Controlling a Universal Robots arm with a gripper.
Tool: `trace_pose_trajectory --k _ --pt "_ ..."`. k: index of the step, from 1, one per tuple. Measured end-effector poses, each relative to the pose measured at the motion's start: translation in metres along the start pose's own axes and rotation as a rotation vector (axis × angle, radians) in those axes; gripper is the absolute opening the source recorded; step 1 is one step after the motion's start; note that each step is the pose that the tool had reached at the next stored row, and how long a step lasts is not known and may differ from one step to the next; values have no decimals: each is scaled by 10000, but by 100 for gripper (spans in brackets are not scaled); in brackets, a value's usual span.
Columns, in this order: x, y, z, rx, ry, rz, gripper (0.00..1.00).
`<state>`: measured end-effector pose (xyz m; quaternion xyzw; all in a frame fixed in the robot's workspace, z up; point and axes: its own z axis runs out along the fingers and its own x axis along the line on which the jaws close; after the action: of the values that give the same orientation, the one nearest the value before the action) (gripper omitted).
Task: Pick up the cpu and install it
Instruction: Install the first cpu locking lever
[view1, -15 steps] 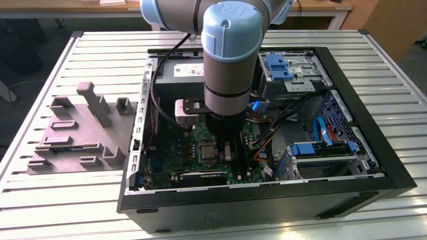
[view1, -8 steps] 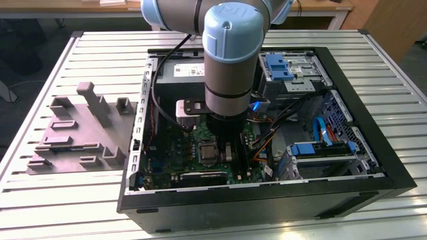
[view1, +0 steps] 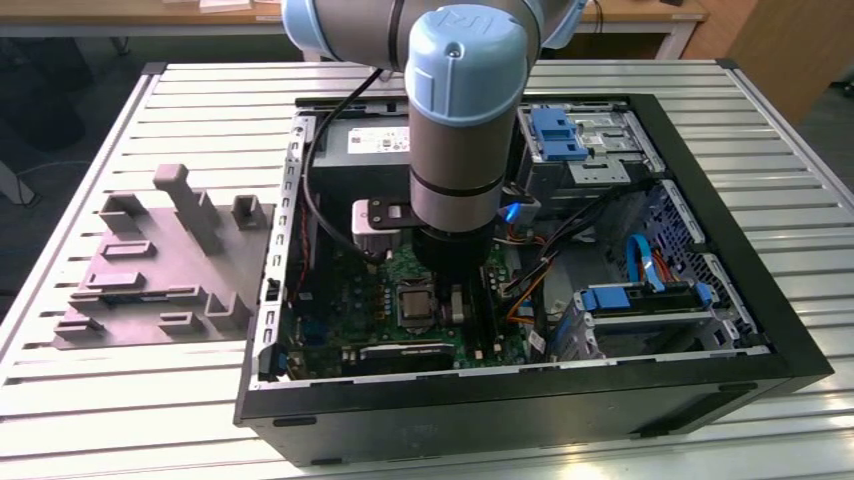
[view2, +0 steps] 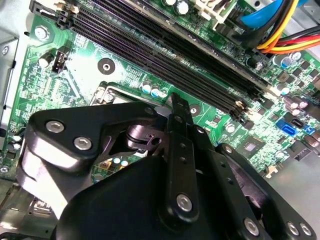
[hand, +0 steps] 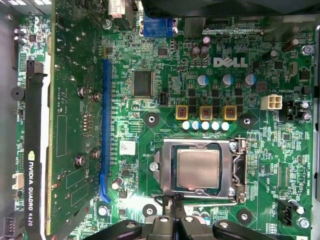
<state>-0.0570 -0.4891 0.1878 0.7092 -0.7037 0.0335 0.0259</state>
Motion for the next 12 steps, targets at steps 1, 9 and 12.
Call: trace_pose_trajectory --k 1,9,12 --pt "0 0 -1 1 -2 0 11" --pt "7 -1 -89 1 -4 0 11" --pt "11 -2 -137 1 -3 0 11"
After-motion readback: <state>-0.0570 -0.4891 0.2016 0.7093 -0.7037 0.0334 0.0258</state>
